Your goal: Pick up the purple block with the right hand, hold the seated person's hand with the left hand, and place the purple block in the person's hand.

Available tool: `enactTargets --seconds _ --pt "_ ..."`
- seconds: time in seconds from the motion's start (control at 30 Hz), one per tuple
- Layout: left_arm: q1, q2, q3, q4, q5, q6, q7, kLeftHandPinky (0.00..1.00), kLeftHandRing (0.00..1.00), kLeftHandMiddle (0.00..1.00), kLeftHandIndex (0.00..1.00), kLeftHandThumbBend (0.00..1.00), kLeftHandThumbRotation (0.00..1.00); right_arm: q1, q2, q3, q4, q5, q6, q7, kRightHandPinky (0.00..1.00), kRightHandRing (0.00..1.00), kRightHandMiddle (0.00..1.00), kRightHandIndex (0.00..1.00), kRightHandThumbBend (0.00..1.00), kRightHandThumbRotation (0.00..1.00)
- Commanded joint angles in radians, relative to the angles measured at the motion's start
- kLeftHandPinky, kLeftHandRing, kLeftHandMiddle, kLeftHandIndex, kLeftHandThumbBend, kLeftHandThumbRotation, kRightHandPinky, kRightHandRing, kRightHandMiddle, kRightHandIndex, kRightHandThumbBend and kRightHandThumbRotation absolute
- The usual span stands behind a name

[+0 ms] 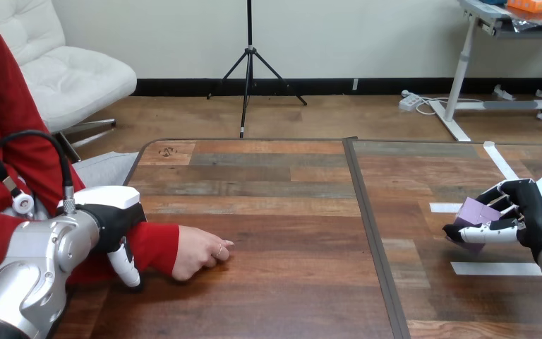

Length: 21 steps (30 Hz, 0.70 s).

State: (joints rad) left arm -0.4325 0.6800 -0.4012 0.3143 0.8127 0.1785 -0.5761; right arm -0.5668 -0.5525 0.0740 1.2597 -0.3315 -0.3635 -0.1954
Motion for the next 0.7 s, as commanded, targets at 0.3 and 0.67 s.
enactTargets --seconds 0.3,0.67 --pt "-0.058 0.010 0.041 -0.050 -0.044 -0.011 0.025 0.15 0.23 0.33 0.42 0.64 0.00 -0.078 0.006 -0.007 -0.083 0.011 -0.028 -0.020 0.43 0.45 0.49 0.48 0.80 0.00" --pt "-0.063 0.015 0.072 -0.098 -0.081 -0.045 0.073 0.16 0.24 0.33 0.42 0.63 0.00 -0.080 0.013 -0.007 -0.114 0.011 -0.043 -0.027 0.43 0.45 0.49 0.49 0.80 0.00"
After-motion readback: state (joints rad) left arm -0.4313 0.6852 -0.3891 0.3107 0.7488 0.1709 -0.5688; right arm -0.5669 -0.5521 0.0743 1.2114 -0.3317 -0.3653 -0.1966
